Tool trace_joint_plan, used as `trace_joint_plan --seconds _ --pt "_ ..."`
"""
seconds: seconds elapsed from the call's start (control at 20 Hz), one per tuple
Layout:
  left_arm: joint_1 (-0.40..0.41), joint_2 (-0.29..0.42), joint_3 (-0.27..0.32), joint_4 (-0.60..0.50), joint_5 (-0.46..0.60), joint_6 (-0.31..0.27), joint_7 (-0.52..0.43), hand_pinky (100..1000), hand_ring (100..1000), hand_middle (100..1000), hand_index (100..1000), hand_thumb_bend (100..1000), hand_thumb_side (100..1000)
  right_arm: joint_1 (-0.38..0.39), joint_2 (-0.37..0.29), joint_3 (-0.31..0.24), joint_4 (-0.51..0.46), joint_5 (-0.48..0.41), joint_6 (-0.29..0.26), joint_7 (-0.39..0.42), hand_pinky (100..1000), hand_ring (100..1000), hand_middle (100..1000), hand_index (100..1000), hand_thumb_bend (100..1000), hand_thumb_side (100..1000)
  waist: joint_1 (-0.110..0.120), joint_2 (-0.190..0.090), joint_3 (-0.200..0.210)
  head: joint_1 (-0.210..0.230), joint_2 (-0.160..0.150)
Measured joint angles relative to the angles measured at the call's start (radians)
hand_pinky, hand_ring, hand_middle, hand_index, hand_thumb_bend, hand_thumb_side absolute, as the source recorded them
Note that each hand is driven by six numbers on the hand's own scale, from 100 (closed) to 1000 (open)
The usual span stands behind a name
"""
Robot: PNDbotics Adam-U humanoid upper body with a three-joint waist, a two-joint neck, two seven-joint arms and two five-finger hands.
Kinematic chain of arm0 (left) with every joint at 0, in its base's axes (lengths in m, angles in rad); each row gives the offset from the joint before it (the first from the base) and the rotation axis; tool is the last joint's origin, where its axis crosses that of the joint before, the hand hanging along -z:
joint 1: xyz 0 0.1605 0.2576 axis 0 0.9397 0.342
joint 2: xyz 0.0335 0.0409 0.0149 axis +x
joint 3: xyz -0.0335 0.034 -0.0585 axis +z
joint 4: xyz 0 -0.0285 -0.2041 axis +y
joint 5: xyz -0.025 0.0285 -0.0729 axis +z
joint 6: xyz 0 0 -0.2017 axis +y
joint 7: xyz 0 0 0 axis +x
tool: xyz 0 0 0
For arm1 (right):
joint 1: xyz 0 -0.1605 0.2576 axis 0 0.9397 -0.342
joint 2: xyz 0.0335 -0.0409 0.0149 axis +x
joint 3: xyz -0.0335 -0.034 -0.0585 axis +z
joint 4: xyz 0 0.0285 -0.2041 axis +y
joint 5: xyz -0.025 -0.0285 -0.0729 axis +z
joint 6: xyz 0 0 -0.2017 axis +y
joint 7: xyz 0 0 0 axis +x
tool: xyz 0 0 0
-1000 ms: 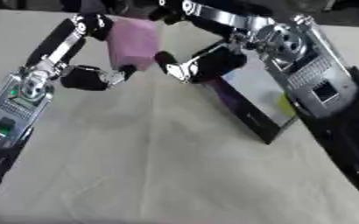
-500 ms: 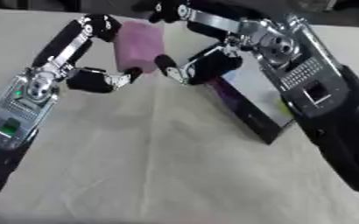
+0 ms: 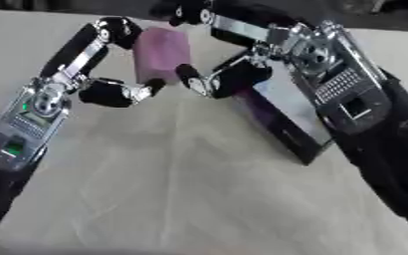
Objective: Pick up the objects with one hand, pass them to the other hand, and then place them into the box on the other side of the table.
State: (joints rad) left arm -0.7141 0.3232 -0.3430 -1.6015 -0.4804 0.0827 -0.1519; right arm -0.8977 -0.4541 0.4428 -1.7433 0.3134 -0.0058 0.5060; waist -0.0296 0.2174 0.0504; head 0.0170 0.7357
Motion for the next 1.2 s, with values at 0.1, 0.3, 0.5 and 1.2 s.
trace_joint_plan --seconds 0.1,0.3,0.5,1.2 --pt "-0.001 0.0 0.0 0.0 0.0 0.001 -0.001 742 645 674 514 100 217 0.0 0.0 0.002 0.003 0.0 -0.004 0.004 978 955 1000 1000 100 165 0.0 0.0 0.0 0.0 0.0" --pt "-0.006 0.0 -0.004 -0.003 0.0 0.002 -0.001 741 645 674 514 100 217 0.001 0.0 0.002 0.012 0.004 -0.01 0.011 979 956 1000 1000 100 188 0.0 0.0 0.001 0.0 0.0" --pt "-0.006 0.0 -0.006 -0.005 0.0 0.002 -0.002 738 644 673 513 100 216 0.008 -0.001 0.002 0.013 0.008 -0.01 0.01 981 955 1000 1000 100 190 0.0 0.0 0.002 0.0 0.0" --pt "-0.008 -0.009 -0.014 -0.018 0.003 0.002 -0.007 736 643 672 511 100 211 0.01 -0.001 0.002 0.043 0.043 -0.012 -0.02 981 949 1000 1000 100 167 0.0 0.0 0.006 0.002 0.0"
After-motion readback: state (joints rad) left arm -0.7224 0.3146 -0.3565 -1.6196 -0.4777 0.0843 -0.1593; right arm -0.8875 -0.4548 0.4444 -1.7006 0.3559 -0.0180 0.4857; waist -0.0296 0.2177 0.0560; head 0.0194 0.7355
